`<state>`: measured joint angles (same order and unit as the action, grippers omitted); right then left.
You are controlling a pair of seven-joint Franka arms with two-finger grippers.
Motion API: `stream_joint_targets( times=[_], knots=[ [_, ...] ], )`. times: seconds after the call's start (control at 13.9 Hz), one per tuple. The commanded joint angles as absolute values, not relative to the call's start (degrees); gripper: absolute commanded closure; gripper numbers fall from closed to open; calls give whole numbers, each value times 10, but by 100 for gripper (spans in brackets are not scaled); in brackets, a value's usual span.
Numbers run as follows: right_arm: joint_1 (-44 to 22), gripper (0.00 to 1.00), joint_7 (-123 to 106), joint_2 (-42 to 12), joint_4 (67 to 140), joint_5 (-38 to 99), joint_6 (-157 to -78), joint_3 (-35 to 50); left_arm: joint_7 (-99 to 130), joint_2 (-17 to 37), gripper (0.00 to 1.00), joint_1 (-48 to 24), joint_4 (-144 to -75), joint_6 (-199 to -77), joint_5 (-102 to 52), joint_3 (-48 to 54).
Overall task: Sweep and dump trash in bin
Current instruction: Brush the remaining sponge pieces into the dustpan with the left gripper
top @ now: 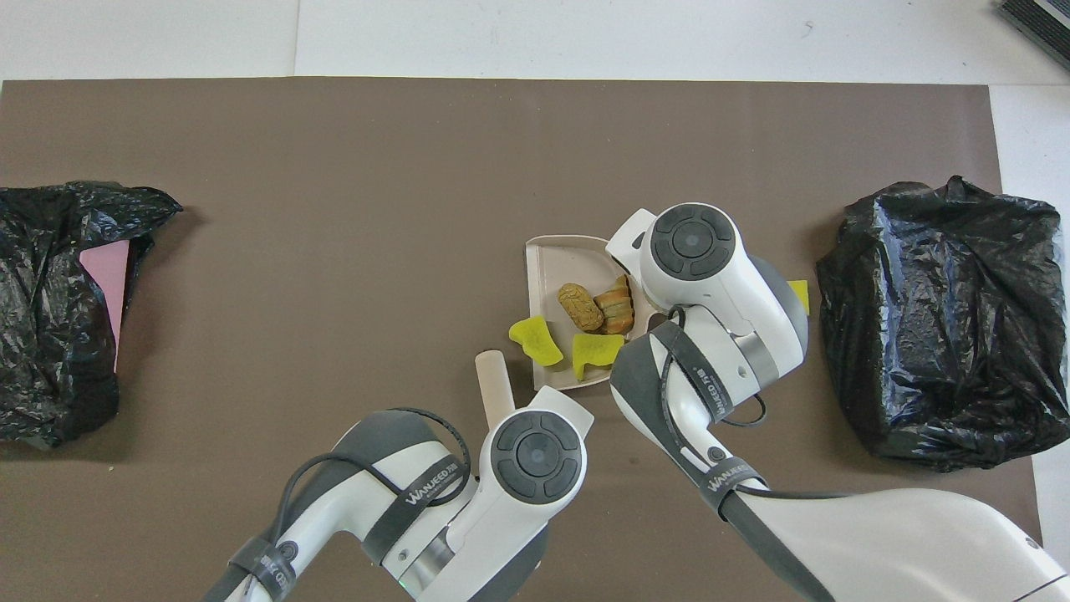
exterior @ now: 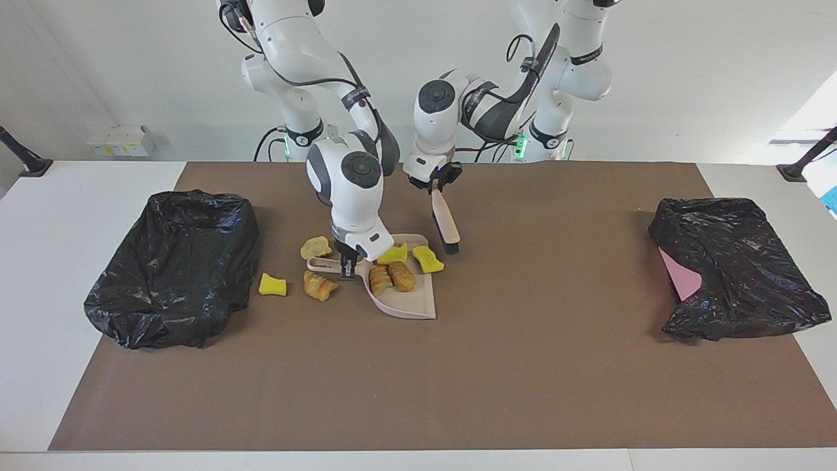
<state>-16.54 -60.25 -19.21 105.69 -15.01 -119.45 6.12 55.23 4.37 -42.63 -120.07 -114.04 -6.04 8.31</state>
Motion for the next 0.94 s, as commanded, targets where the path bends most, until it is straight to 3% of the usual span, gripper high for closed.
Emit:
stream_joint_targets(
  times=[0.0, 0.29, 0.86],
  knots=[
    [-154, 100, -620, -187, 1072, -164, -1216, 66, 552, 4, 100, -430, -1266, -1195, -51, 76],
    [-154, 100, -642, -187, 1072, -165, -1218, 66, 347, 34, 100, -356, -1258, -1238, -76, 77],
    [-149, 100, -643, -187, 1073, -165, -1218, 66, 230, 80, 100, -363, -1213, -1242, -94, 112]
  ],
)
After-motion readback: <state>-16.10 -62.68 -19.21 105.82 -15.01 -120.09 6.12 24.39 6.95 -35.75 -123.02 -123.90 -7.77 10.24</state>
